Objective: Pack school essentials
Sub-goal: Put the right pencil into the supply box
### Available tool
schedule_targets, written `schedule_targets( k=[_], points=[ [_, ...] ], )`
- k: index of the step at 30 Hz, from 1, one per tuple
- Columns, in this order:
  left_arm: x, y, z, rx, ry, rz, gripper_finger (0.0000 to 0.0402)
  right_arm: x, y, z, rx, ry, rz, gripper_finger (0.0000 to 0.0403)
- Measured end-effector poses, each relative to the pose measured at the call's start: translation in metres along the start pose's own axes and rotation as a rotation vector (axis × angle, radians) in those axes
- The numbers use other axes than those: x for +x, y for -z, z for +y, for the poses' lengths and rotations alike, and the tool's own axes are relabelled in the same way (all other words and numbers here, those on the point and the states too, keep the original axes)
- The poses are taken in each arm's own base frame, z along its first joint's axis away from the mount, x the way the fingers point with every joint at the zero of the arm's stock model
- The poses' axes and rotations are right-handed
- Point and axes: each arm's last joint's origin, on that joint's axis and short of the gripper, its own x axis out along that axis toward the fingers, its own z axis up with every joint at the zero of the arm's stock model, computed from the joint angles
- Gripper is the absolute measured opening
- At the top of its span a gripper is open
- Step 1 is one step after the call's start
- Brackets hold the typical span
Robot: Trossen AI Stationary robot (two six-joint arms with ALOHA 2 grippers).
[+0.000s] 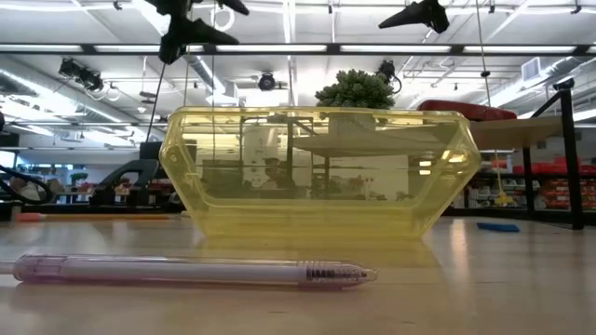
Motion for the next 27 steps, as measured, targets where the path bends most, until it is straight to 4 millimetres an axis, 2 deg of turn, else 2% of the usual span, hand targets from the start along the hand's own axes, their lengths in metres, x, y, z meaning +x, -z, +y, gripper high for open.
schedule_targets(
  k=[9, 13, 18, 23, 27],
  points=[
    [0.007, 0.013, 0.014, 0.013, -0.129, 0.132, 0.0226, 0.000, 0.005, -0.005, -0.013, 0.043, 0.060, 0.0347],
    [0.005, 0.007, 0.006, -0.029, -0.028, 0.097, 0.0224, 0.002, 0.018, -0.012, -0.047, 0.097, 0.210, 0.0347],
    [-0.006, -0.014, -0.013, -0.049, 0.178, -0.074, 0.0216, 0.005, 0.045, -0.014, -0.117, 0.148, 0.449, 0.0347],
    [-0.023, -0.030, -0.022, -0.001, 0.299, -0.213, 0.0213, 0.000, 0.056, -0.006, -0.108, 0.151, 0.482, 0.0347],
    [-0.031, -0.034, -0.022, 0.047, 0.310, -0.250, 0.0213, -0.007, 0.068, 0.000, -0.112, 0.146, 0.537, 0.0347]
  ],
)
